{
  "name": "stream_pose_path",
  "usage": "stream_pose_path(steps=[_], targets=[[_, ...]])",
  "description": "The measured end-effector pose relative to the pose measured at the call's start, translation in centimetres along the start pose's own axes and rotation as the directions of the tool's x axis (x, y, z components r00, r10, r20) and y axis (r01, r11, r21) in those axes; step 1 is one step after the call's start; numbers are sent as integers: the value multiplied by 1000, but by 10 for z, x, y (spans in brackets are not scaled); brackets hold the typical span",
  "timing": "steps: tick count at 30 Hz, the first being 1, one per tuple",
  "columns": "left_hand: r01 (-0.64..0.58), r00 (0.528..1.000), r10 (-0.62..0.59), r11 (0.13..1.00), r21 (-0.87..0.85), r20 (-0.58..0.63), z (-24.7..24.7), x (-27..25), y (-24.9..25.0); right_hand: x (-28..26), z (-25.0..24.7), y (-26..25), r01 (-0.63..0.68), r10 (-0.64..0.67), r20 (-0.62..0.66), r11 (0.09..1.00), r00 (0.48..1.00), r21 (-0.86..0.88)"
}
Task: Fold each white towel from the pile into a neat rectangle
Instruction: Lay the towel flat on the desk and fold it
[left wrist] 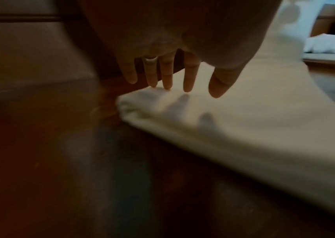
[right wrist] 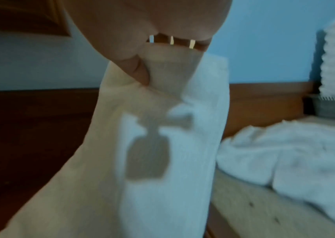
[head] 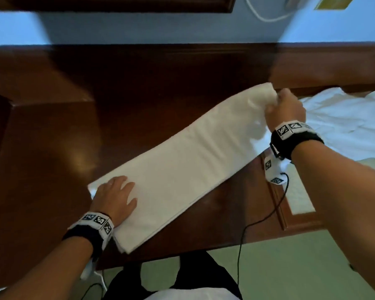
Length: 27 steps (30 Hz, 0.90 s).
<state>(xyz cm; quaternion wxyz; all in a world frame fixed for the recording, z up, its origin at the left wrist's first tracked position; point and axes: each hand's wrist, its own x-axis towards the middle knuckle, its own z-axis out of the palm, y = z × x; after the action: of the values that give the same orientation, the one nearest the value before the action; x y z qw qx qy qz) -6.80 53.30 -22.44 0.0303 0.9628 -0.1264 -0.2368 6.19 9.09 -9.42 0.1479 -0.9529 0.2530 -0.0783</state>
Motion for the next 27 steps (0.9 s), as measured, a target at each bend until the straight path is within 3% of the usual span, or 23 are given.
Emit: stream_pose_path(steps=[5,8,10,13,15,19,23,25,27], targets=[[-222,975,222,966,134,12,-9,-15,-30,-25,-22,-53,236,-269,-237,959,934,-156],[-307,951,299,940,150,76,-17,-22,-51,-84,-8,-84,354,-407,-266,907,874,-227],[-347,938,345,924,159,41,-22,-23,-67,-137,13,-98,430,-503,-259,855,825,-290],[-325,946,321,941,97,53,-39,-22,-86,-219,57,-108,503,-576,-176,798,798,-332],[-337,941,338,940,50,-10,-47,-20,-96,-266,92,-108,564,-618,-71,753,783,-340],[-442,883,446,895,61,-147,-49,-12,-92,-338,151,-104,656,-669,97,673,737,-342],[-555,778,602,792,254,-181,-41,-3,-66,-366,166,-96,568,-585,60,750,809,-340],[-591,747,655,732,339,-112,-39,3,-50,-365,162,-90,467,-473,63,824,879,-321],[-615,730,683,670,414,-20,-36,11,-38,-362,155,-82,343,-310,150,879,939,-330]])
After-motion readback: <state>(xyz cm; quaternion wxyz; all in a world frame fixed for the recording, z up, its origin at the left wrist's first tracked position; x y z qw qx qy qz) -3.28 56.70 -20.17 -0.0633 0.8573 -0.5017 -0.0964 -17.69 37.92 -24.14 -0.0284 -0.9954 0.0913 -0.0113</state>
